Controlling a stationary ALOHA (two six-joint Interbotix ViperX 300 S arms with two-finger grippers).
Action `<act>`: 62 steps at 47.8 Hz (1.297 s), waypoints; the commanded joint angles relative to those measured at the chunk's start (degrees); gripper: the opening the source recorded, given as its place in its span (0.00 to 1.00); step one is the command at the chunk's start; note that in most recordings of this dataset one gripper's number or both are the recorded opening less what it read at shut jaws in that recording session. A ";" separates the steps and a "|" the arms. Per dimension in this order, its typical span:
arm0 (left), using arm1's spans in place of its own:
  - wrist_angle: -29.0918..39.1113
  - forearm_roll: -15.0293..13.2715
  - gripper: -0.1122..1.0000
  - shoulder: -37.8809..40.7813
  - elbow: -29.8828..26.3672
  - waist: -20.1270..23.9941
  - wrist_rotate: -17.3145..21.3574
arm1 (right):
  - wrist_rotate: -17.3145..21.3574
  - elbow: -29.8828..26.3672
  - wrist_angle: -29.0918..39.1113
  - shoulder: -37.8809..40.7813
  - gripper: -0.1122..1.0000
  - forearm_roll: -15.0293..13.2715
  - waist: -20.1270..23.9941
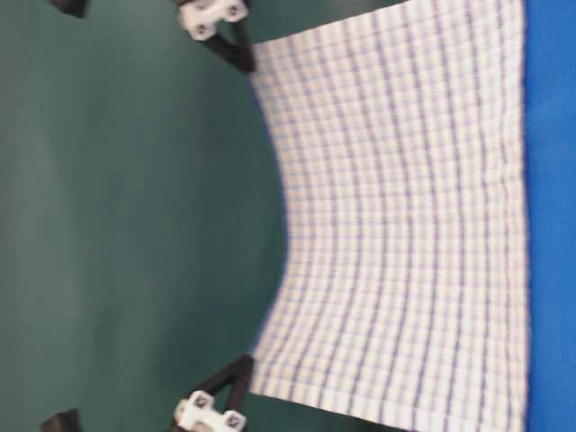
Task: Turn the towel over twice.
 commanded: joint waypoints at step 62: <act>24.43 -0.18 0.11 -16.88 5.36 -32.17 -5.54 | 9.67 9.05 14.94 -19.69 0.15 1.05 31.64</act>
